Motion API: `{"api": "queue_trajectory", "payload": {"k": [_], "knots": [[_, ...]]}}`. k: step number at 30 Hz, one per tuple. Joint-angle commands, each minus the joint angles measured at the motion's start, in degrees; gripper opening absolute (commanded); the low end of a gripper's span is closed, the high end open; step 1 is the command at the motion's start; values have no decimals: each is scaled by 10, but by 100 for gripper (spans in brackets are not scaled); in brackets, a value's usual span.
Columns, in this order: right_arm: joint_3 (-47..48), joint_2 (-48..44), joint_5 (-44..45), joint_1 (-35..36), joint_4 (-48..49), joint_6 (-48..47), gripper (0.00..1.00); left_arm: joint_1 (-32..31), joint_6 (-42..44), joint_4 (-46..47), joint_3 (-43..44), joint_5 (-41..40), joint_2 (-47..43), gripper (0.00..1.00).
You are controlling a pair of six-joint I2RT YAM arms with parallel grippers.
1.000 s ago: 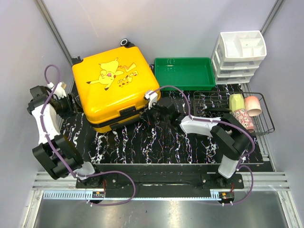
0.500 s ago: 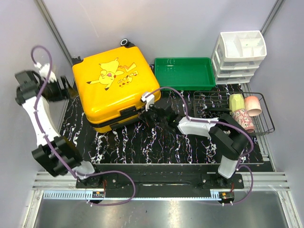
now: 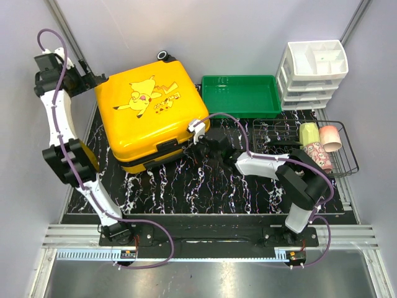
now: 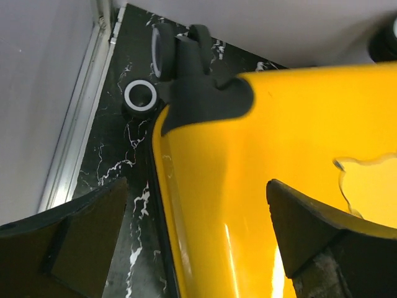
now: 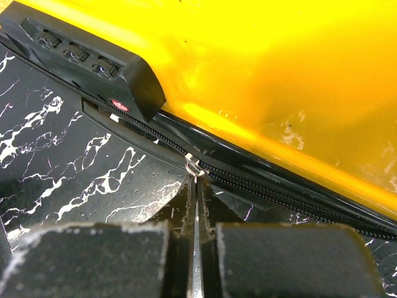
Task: Open, take out, and arrange the luggage
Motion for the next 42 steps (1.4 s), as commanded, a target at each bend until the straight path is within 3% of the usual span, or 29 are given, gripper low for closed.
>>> {"api": "queue_trajectory", "payload": {"k": [1, 5, 15, 20, 27, 30, 33, 38, 42], "knots": [[2, -22, -27, -3, -3, -17, 0, -11, -98, 61, 64, -122, 54, 99], [7, -23, -34, -3, -7, -24, 0, -12, -125, 88, 91, -140, 97, 99], [5, -21, -35, -3, -14, -50, 0, -25, -142, 178, 138, -73, 182, 99], [0, -25, -42, -3, -14, -55, 0, -30, -145, 230, 128, 4, 197, 99], [-37, -71, -74, -3, -15, -53, 0, -30, -148, 223, 107, 5, 207, 95], [-57, -94, -83, -3, -16, -52, 0, -35, -130, 219, 54, 22, 183, 87], [-68, -108, -83, -3, -25, -52, 0, -39, -108, 194, 2, 48, 155, 74], [-76, -111, -72, -4, -26, -60, 0, -39, -112, 186, -128, 87, 78, 45], [-73, -109, -66, -4, -25, -61, 0, -35, -134, 190, -210, 75, 19, 40]]}}
